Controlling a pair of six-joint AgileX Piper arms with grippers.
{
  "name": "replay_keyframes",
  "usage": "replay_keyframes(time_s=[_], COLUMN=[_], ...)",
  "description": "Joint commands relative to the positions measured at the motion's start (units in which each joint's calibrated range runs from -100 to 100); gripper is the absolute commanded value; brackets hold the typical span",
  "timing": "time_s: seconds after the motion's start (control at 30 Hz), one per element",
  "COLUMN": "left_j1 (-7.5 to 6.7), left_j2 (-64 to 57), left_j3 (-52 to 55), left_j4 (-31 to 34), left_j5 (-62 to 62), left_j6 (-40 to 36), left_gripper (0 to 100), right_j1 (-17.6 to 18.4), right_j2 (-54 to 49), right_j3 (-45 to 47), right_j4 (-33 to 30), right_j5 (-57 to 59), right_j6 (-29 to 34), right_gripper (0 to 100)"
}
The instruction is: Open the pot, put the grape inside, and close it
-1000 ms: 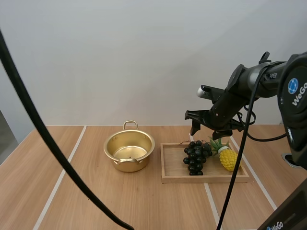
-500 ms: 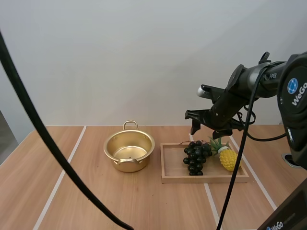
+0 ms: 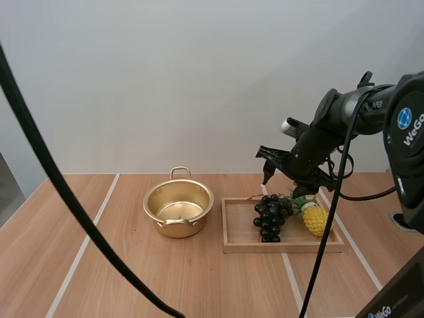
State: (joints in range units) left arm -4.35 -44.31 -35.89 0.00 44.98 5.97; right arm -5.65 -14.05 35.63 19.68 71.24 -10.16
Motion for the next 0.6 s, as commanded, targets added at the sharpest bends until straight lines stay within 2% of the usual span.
replay_keyframes(time_s=[0.0, 0.33, 0.57], left_j1=[-0.04, -0.04, -0.04], left_j2=[-0.35, -0.35, -0.35], left_j3=[-0.26, -0.26, -0.26], left_j4=[0.31, 0.31, 0.31], left_j5=[-2.4, -2.4, -2.4], left_j6=[-0.43, -0.43, -0.43], left_gripper=[0, 0, 0], right_j1=[-0.2, -0.2, 2.4], right_j2=[0.43, 8.85, 11.19], right_j3=[0.07, -0.92, -1.79], right_j4=[0.09, 0.09, -4.65], right_j5=[-1.89, -4.13, -5.93], right_j6=[2.75, 3.08, 5.19], right_gripper=[100, 100, 100])
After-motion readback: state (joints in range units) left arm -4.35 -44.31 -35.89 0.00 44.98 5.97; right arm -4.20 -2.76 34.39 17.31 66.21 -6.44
